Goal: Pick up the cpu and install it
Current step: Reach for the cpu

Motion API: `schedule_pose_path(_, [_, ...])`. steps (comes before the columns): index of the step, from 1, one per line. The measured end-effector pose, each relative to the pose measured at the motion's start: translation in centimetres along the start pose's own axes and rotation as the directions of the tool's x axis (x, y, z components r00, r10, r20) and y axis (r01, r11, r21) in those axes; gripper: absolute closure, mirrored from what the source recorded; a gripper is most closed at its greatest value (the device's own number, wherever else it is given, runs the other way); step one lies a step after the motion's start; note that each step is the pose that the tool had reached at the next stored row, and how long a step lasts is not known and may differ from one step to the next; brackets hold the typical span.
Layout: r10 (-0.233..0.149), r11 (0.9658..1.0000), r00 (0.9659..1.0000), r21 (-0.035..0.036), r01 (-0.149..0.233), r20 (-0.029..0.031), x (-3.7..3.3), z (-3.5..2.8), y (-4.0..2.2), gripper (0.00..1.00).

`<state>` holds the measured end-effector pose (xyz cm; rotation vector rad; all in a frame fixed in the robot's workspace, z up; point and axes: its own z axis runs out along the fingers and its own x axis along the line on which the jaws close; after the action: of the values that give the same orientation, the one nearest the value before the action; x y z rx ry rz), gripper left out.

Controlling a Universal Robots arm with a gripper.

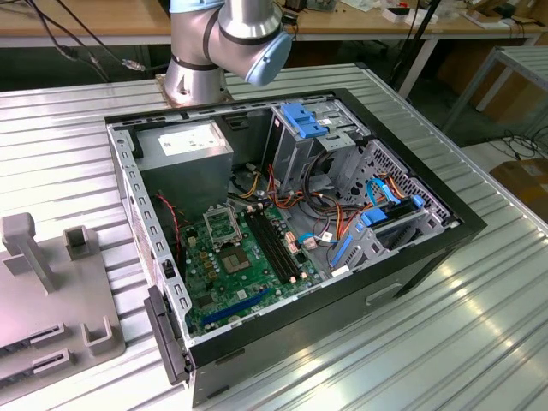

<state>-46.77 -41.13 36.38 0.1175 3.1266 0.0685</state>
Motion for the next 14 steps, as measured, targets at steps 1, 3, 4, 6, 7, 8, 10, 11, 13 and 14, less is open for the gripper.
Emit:
schedule_pose_path(1, [0.000, 1.0000, 1.0000, 0.0000, 0.000, 0.0001, 0.00, 0.00, 0.00, 0.89])
schedule_pose_path(3, [0.000, 1.0000, 1.0000, 0.0000, 0.000, 0.0000, 0.00, 0.00, 0.00, 0.83])
schedule_pose_path(4, [0.000, 1.0000, 1.0000, 0.0000, 0.000, 0.0000, 0.01, 0.00, 0.00, 0.83])
schedule_pose_path(6, [0.000, 1.0000, 1.0000, 0.0000, 0.000, 0.0000, 0.01, 0.00, 0.00, 0.73])
schedule_pose_path(7, [0.000, 1.0000, 1.0000, 0.0000, 0.000, 0.0000, 0.01, 0.00, 0.00, 0.73])
schedule_pose_path(8, [0.000, 1.0000, 1.0000, 0.0000, 0.000, 0.0000, 0.01, 0.00, 0.00, 0.73])
schedule_pose_path(10, [0.000, 1.0000, 1.0000, 0.0000, 0.000, 0.0000, 0.02, 0.00, -0.01, 0.64])
schedule_pose_path(11, [0.000, 1.0000, 1.0000, 0.0000, 0.000, 0.0001, 0.08, 0.01, -0.02, 0.57])
schedule_pose_path(13, [-0.005, 1.0000, 1.0000, -0.0002, 0.005, -0.0002, 0.25, 0.10, -0.15, 0.57])
schedule_pose_path(14, [-0.012, 0.9999, 0.9999, -0.0006, 0.012, -0.0007, 0.29, 0.23, -0.27, 0.57])
